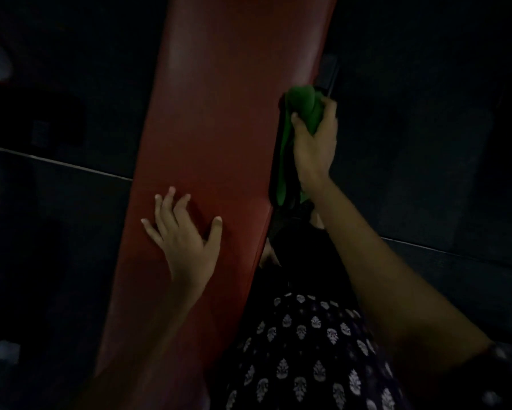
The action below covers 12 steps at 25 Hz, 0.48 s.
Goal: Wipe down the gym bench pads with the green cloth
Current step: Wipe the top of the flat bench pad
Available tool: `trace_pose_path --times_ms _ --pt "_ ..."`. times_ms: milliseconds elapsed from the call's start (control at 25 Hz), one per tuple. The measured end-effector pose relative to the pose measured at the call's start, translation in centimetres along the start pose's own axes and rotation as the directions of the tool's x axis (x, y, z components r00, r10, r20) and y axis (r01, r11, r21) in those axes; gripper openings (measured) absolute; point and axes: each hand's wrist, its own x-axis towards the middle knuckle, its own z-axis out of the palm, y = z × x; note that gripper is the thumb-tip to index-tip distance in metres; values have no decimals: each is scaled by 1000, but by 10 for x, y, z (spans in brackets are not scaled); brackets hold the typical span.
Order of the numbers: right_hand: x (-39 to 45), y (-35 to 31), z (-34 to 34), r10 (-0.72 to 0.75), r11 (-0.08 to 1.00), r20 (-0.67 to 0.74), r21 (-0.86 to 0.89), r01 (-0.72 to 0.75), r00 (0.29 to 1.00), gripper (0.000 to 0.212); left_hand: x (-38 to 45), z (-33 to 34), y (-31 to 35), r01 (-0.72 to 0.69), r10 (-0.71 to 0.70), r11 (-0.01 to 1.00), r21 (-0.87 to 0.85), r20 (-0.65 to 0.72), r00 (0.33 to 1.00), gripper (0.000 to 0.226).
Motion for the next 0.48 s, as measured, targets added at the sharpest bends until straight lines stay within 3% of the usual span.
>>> trace_pose_path --times_ms 120,320,480 --pt "44 -18 -3 -45 999 5 -1 45 999 44 71 -2 46 -246 244 968 -44 -42 969 51" --pt "12 15 -13 -50 997 174 69 38 984 45 245 13 150 -270 271 958 -97 -10 963 56" --pt "90 -14 -13 -23 990 133 139 4 991 44 315 38 193 -369 362 925 90 93 928 60"
